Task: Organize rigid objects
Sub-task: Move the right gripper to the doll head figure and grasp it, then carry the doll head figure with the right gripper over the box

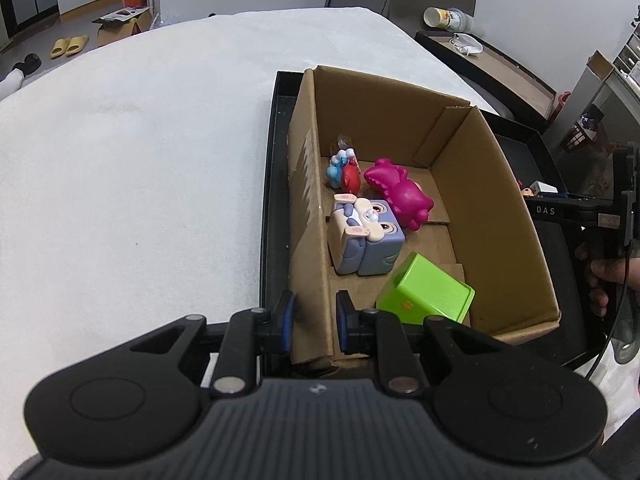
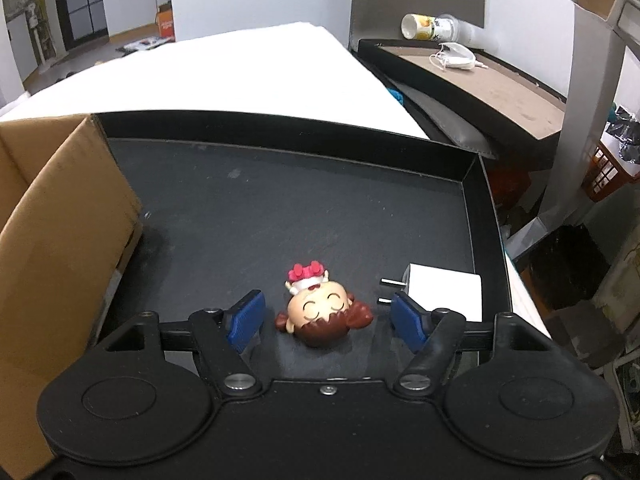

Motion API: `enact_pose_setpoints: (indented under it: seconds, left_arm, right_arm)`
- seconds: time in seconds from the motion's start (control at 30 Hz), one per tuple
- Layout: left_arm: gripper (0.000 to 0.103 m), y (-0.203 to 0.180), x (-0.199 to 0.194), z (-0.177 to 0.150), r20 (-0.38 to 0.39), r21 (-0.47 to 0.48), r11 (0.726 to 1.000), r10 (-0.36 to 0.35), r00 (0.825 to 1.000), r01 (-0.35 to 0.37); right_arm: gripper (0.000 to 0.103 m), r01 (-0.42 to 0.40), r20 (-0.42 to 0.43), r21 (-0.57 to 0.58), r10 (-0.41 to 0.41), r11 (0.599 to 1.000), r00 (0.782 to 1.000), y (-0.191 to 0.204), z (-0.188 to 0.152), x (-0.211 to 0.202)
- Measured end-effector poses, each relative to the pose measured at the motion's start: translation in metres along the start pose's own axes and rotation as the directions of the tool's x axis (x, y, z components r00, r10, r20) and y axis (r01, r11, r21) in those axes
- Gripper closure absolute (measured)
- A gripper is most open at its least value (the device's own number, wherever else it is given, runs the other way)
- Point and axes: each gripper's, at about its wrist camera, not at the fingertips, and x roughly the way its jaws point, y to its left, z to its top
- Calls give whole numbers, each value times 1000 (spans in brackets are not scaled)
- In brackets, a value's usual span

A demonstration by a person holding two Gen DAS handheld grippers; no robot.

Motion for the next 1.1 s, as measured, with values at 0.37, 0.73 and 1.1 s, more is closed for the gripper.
enact_pose_setpoints:
  seconds: [0.37,0.73,1.1]
  left_arm:
    - [84,-2,1,0,1,6,1000,10,1000,-10]
    - [84,0,1,-1,3,5,1000,1,1000,-1]
    - [84,4,0,-1,3,-3,1000,-26,1000,26]
  right_arm:
    - [65,-20,-23,21,21,1000,1000,5,-2,-11]
    - [65,-24,-82,45,28,999,996,13,-16,-36]
    - [65,-6,-75,59,10,998,997,20,-5,-57]
